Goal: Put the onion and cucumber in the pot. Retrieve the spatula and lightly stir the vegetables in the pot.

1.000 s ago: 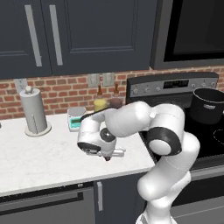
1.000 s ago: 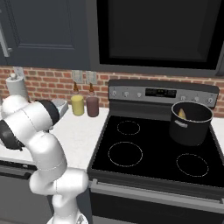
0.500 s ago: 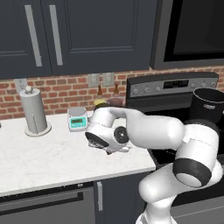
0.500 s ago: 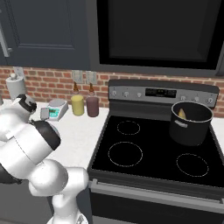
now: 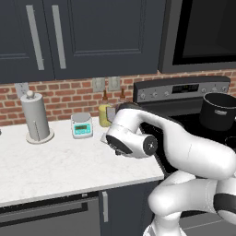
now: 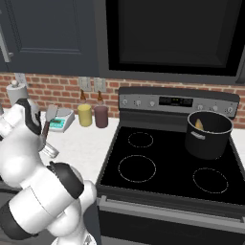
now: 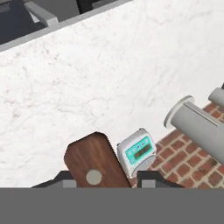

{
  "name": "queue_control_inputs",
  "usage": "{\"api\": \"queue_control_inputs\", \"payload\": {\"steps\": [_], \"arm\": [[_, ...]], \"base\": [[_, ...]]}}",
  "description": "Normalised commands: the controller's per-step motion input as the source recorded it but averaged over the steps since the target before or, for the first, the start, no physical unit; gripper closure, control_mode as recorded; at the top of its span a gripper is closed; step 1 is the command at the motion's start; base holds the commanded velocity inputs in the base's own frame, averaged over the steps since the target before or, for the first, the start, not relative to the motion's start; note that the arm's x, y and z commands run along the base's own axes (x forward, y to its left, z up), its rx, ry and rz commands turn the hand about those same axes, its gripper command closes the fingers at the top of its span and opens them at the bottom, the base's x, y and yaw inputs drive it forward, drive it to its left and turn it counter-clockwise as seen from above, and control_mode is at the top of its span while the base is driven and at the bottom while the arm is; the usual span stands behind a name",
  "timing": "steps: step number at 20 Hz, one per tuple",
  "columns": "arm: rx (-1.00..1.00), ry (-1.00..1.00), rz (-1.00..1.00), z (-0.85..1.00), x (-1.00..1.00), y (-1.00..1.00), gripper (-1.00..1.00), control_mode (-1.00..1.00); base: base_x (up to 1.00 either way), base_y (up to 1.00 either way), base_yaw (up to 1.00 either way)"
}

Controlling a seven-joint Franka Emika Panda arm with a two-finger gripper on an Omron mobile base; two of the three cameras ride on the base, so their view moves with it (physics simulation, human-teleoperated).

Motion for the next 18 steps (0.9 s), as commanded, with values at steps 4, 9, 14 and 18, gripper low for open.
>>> {"api": "queue_control_inputs", "payload": {"steps": [4,9,14,18], "arm": [[0.17,0.11,-0.21,1.00,-0.38,0.09,1.00,-1.00],[0.04,0.03,-0.09,1.00,-0.09,0.21,1.00,-1.00],[-0.27,-0.02,0.01,1.00,-0.03,0.02,1.00,-1.00],[-0.60,-0.03,0.07,1.00,-0.12,0.00,1.00,-1.00]], "base": [[0.00,0.00,0.00],[0.00,0.00,0.00],[0.00,0.00,0.00],[0.00,0.00,0.00]]}}
